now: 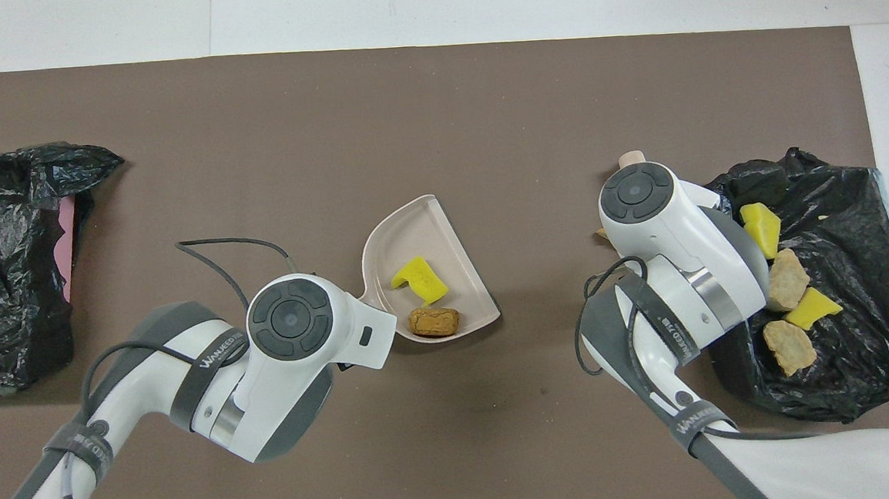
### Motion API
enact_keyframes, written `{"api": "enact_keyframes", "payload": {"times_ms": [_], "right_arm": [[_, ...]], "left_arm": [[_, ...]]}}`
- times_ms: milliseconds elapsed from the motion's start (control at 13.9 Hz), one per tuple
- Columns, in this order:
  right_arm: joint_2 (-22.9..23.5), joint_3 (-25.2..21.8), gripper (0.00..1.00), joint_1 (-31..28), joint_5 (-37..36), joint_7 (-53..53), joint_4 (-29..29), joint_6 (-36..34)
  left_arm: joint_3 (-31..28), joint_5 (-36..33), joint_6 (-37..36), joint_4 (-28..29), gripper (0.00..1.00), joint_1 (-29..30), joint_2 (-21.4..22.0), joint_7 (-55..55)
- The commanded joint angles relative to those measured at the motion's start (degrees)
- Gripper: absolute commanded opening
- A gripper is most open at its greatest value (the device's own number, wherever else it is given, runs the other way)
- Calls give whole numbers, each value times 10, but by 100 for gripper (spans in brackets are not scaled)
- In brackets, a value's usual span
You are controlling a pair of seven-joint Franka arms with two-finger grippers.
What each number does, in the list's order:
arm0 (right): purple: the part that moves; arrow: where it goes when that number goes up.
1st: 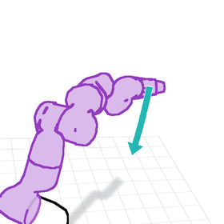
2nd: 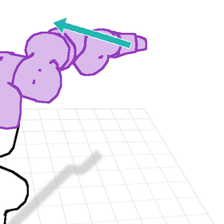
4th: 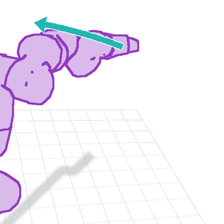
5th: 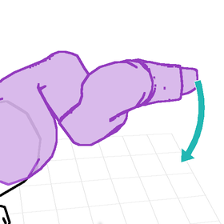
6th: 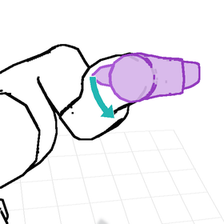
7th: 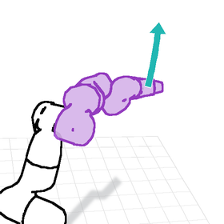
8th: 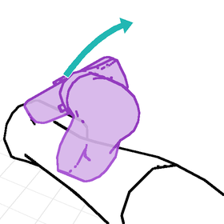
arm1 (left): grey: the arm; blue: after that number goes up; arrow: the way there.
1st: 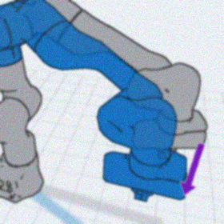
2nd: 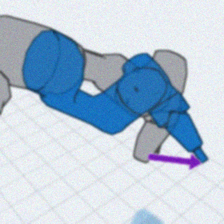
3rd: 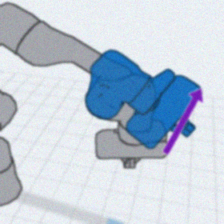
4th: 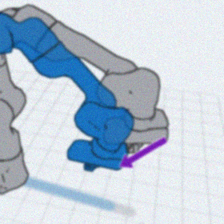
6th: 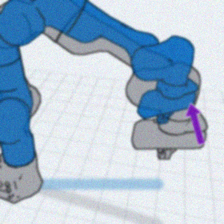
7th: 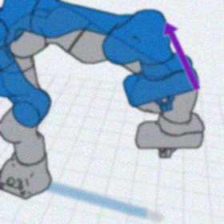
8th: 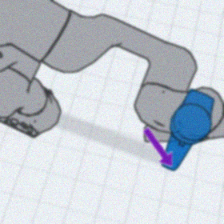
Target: Sweep and dump trash in bin
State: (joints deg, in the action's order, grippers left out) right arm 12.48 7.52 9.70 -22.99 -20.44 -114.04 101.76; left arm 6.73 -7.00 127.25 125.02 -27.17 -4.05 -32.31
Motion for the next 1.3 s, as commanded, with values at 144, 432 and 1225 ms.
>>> {"api": "enact_keyframes", "payload": {"times_ms": [144, 432, 1225], "right_arm": [[-4, 6, 0, 38, 109, 11, -3, 3], [-3, 6, 0, 94, 204, 7, 12, 16], [-3, 7, 0, 179, 303, -45, 61, 16]], "left_arm": [[-5, -22, -43, 7, 0, -34, 22, 7], [-3, -24, -35, 19, 0, -45, 29, 1], [-3, -21, 29, 23, 0, -20, 6, -60]]}}
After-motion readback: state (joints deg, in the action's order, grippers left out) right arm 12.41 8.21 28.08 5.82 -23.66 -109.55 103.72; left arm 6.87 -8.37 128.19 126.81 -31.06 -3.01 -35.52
